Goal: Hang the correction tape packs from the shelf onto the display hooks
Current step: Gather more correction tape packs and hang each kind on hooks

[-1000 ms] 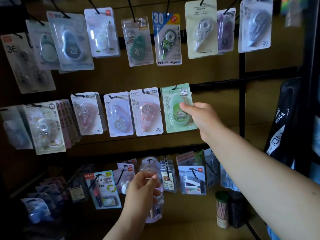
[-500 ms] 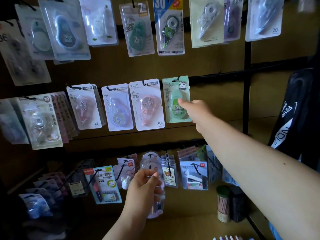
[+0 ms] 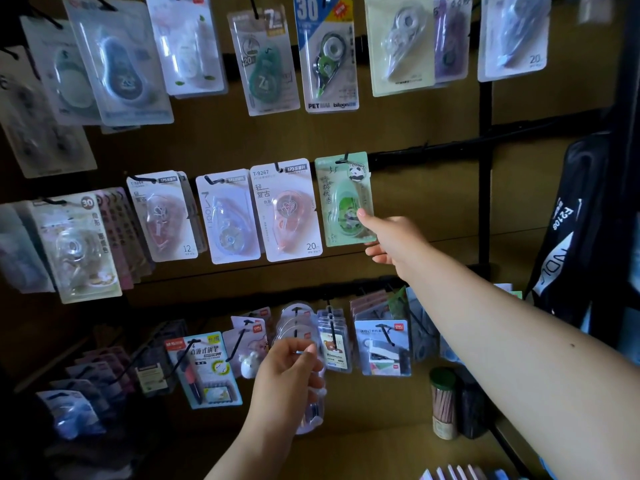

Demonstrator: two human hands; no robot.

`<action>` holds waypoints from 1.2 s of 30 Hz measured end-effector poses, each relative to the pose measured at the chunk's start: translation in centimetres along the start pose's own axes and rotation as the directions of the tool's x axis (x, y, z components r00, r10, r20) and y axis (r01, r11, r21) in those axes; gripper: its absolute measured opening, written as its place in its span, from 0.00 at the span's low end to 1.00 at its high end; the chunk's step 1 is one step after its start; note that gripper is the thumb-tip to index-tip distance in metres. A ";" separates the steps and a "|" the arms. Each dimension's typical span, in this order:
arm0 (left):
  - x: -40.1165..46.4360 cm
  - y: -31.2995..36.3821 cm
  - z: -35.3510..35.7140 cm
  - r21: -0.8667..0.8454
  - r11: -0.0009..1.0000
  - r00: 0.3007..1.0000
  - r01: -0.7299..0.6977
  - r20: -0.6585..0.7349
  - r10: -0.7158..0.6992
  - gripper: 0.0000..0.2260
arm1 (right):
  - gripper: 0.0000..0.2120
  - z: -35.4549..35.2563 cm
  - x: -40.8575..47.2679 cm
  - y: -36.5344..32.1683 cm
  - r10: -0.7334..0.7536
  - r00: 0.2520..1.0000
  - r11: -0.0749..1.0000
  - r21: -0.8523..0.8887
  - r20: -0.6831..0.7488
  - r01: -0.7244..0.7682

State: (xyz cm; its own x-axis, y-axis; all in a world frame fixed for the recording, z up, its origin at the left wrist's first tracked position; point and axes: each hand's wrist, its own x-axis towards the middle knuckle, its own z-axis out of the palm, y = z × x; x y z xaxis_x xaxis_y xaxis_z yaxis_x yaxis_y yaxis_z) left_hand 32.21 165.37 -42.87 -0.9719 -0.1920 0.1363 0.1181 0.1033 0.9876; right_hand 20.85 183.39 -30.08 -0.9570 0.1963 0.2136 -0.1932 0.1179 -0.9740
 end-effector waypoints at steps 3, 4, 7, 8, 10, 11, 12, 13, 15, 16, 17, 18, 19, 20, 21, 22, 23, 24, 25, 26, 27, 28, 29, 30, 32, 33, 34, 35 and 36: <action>-0.2 0.3 0.1 0.002 1.000 1.000 -0.007 0.001 0.007 0.05 | 0.21 -0.3 -0.3 0.3 -0.001 1.000 1.000 0.009 0.017 0.001; -0.3 0.3 0.2 0.002 1.000 1.000 -0.010 0.001 0.010 0.05 | 0.21 -0.4 -0.4 0.5 0.003 1.000 1.000 0.019 0.018 -0.003; -0.7 0.5 0.3 0.011 1.000 1.000 -0.018 0.006 0.017 0.05 | 0.20 -0.6 -0.8 0.9 0.017 1.000 0.999 0.043 0.007 -0.017; -0.9 0.5 0.3 0.015 1.000 1.000 -0.019 0.006 0.019 0.05 | 0.19 -0.7 -1.1 1.1 0.021 1.000 0.999 0.043 0.004 -0.022; -1.2 0.6 0.2 0.027 0.999 1.000 -0.026 -0.003 0.027 0.05 | 0.18 -0.8 -1.6 1.3 0.026 1.000 0.999 0.040 -0.002 -0.026; -1.4 0.7 0.1 0.033 0.999 1.000 -0.030 -0.008 0.030 0.05 | 0.17 -0.9 -1.9 1.4 0.027 1.000 0.999 0.046 -0.004 -0.027; -1.5 0.6 0.0 0.039 0.999 0.999 -0.031 -0.011 0.032 0.05 | 0.17 -0.9 -2.2 1.5 0.028 1.000 0.998 0.057 -0.005 -0.028; -1.7 0.6 -0.2 0.042 0.999 0.999 -0.029 -0.015 0.029 0.05 | 0.16 -0.9 -2.6 1.6 0.028 1.000 0.997 0.066 -0.007 -0.028; -2.1 0.4 -0.4 0.043 0.999 1.000 -0.007 -0.021 0.008 0.05 | 0.15 -0.9 -3.5 1.9 0.022 1.000 0.998 0.059 -0.002 -0.022; -2.3 0.3 -0.5 0.048 0.999 1.000 0.004 -0.023 -0.003 0.05 | 0.15 -0.9 -4.0 2.1 0.015 1.000 0.998 0.055 0.008 -0.016; -2.5 0.1 -0.7 0.054 0.998 1.000 0.011 -0.025 -0.010 0.04 | 0.15 -0.9 -4.5 2.3 0.008 1.000 0.999 0.052 0.023 -0.009; -2.6 0.0 -0.9 0.053 0.998 0.999 0.018 -0.027 -0.017 0.04 | 0.14 -1.0 -5.1 2.6 0.000 0.999 0.999 0.046 0.039 -0.001; -2.9 -0.2 -1.0 0.046 0.999 0.999 0.028 -0.030 -0.027 0.04 | 0.14 -1.1 -5.7 2.9 -0.009 0.999 0.999 0.032 0.052 0.007; -3.1 -0.3 -1.1 0.044 0.998 0.999 0.037 -0.032 -0.035 0.04 | 0.14 -1.2 -6.3 3.2 -0.017 0.998 1.000 0.008 0.061 0.017; -3.3 -0.4 -1.1 0.053 0.998 0.999 0.042 -0.034 -0.040 0.04 | 0.14 -1.3 -6.9 3.4 -0.026 0.998 0.999 -0.023 0.065 0.028; -3.6 -0.6 -1.2 0.072 0.996 0.999 0.044 -0.035 -0.041 0.04 | 0.14 -1.4 -7.6 3.8 -0.036 0.997 0.998 -0.055 0.069 0.039; -3.9 -0.7 -1.2 0.093 0.995 0.998 0.045 -0.037 -0.042 0.04 | 0.14 -1.6 -8.2 4.2 -0.045 0.996 0.995 -0.080 0.074 0.051; -4.2 -0.9 -1.1 0.115 0.992 0.998 0.045 -0.038 -0.041 0.04 | 0.15 -1.6 -8.9 4.6 -0.054 0.995 0.993 -0.097 0.082 0.061; -4.4 -1.1 -1.1 0.140 0.989 0.999 0.044 -0.035 -0.040 0.04 | 0.15 -1.7 -9.5 5.0 -0.061 0.994 0.992 -0.107 0.090 0.070; -4.7 -1.2 -1.1 0.162 0.986 0.999 0.046 -0.031 -0.042 0.04 | 0.14 -1.8 -10.1 5.4 -0.066 0.993 0.991 -0.114 0.096 0.077; -5.0 -1.4 -1.1 0.173 0.984 0.998 0.053 -0.029 -0.049 0.04 | 0.14 -1.9 -10.7 5.9 -0.070 0.992 0.989 -0.121 0.100 0.082; -5.3 -1.5 -1.0 0.172 0.983 0.998 0.065 -0.027 -0.061 0.04 | 0.14 -2.0 -11.3 6.3 -0.073 0.991 0.988 -0.125 0.108 0.087; -5.5 -1.7 -1.0 0.164 0.983 0.997 0.077 -0.025 -0.074 0.03 | 0.14 -2.1 -11.8 6.7 -0.075 0.990 0.988 -0.125 0.120 0.090; -5.7 -1.9 -0.8 0.156 0.984 0.996 0.088 -0.022 -0.086 0.04 | 0.13 -2.2 -12.2 7.1 -0.073 0.988 0.988 -0.125 0.136 0.090; -5.9 -2.3 -0.6 0.163 0.982 0.995 0.100 -0.013 -0.099 0.04 | 0.13 -2.5 -13.0 8.0 -0.059 0.984 0.985 -0.148 0.167 0.084; -5.9 -2.5 -0.4 0.172 0.980 0.995 0.102 -0.006 -0.102 0.04 | 0.13 -2.6 -13.3 8.5 -0.051 0.983 0.984 -0.162 0.177 0.080; -5.9 -2.9 -0.2 0.180 0.978 0.994 0.104 0.002 -0.106 0.04 | 0.12 -2.7 -13.6 9.1 -0.044 0.982 0.981 -0.176 0.184 0.077; -5.8 -3.3 0.1 0.193 0.976 0.994 0.105 0.012 -0.109 0.04 | 0.12 -2.8 -13.8 9.7 -0.039 0.981 0.979 -0.191 0.189 0.075; -5.7 -3.7 0.4 0.211 0.972 0.993 0.104 0.024 -0.112 0.04 | 0.12 -2.9 -14.0 10.3 -0.034 0.981 0.975 -0.210 0.189 0.074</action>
State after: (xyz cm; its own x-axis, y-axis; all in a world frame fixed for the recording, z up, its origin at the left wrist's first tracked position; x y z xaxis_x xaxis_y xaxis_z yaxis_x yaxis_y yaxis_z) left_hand 37.23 166.45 -47.30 -0.9836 -0.1791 0.0233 -0.0295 0.2866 0.9576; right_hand 32.90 184.70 -42.85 -0.9735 0.0048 0.2287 -0.2140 0.3336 -0.9181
